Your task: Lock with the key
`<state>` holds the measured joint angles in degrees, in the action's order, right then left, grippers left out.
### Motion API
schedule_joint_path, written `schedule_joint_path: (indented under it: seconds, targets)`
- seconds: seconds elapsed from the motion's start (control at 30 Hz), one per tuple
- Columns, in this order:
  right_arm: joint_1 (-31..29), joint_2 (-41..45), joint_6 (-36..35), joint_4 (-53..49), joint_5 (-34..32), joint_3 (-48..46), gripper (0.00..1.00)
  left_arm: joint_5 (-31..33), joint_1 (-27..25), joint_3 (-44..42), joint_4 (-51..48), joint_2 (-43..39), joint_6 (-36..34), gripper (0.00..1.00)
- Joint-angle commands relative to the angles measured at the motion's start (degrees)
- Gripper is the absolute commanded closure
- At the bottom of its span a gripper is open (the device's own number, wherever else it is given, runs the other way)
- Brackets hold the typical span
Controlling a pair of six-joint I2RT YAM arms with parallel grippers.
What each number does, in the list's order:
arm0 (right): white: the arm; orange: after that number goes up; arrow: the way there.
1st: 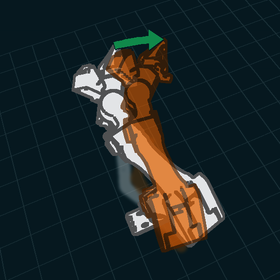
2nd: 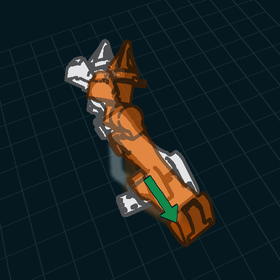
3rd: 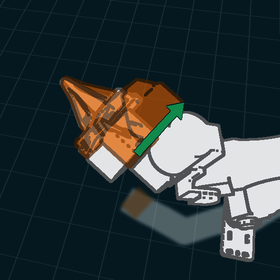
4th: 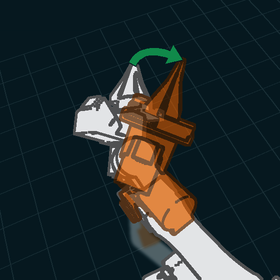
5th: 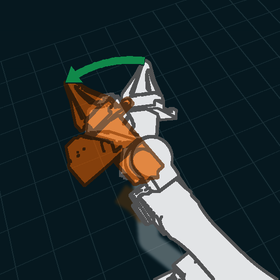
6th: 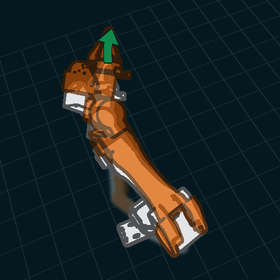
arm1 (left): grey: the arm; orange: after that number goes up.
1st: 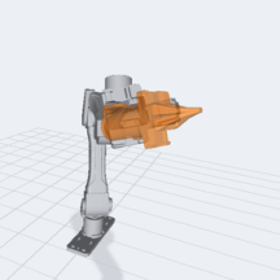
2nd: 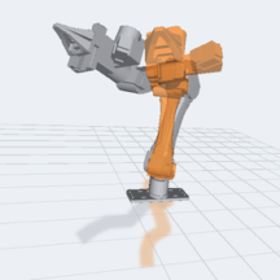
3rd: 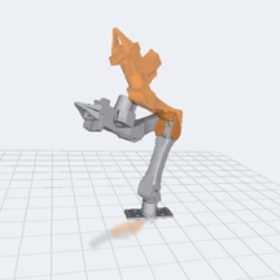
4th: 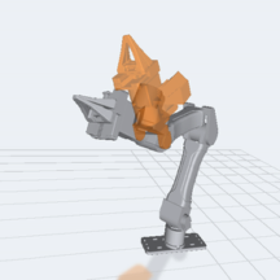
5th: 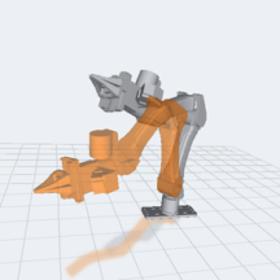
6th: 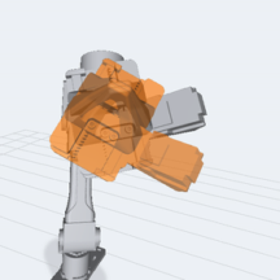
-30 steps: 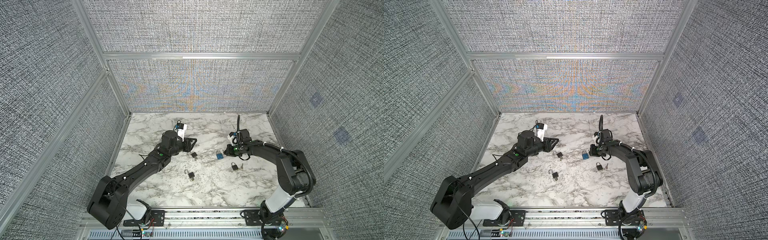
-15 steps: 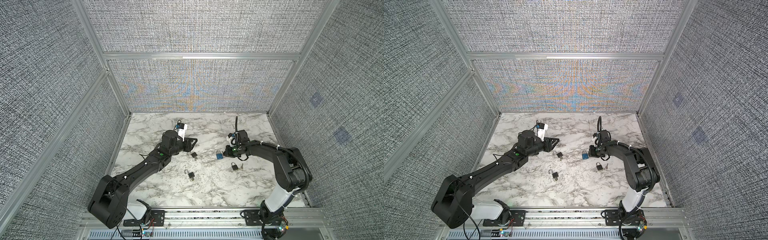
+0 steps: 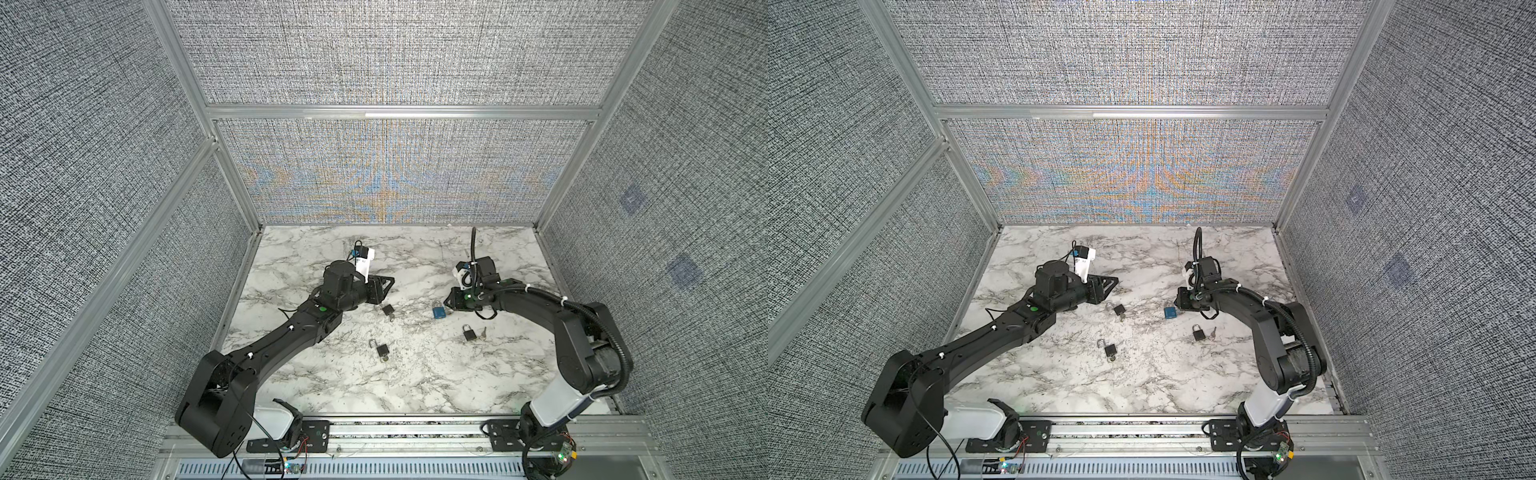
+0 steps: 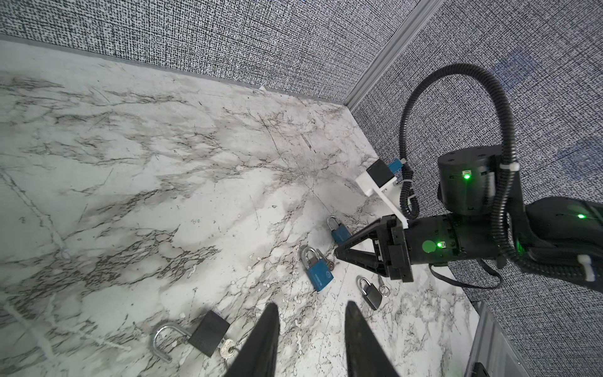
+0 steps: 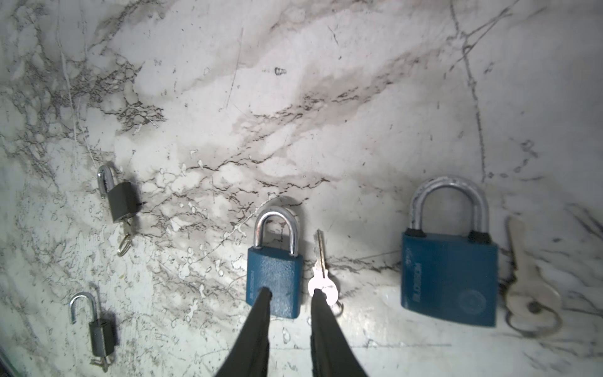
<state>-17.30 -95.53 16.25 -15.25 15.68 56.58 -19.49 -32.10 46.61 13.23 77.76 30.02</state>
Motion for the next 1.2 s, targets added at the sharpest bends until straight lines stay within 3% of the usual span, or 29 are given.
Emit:
schedule_joint_path:
  seconds: [0.0, 0.13, 0.37, 0.57, 0.73, 1.17]
  targets:
    - [-0.41, 1.24, 0.47, -2.49, -1.9, 0.41, 0.75, 0.85, 0.17, -0.29, 1.22, -0.25, 0.13, 0.64]
    - [-2.42, 2.95, 0.52, -2.77, -2.01, 0.68, 0.75, 2.13, 0.34, -1.11, 1.14, -0.54, 0.87, 0.64]
    - [-10.87, 3.0, -1.35, -4.7, -6.67, 6.03, 0.74, 10.7, 1.53, -2.3, -3.68, -2.33, 2.88, 0.64]
    - [-17.6, -2.31, -2.75, -1.57, -10.09, 10.83, 0.73, 9.92, 4.11, -3.36, -7.01, -3.94, 5.02, 0.64]
    - [-21.68, -9.32, -4.27, -1.19, -12.32, 16.72, 0.64, 10.24, 5.77, -3.81, -10.19, -6.51, 5.14, 0.64]
    - [-27.46, -21.66, -6.35, -3.81, -17.97, 26.93, 0.6, 9.15, 8.02, -5.03, -14.64, -11.4, 4.83, 0.64]
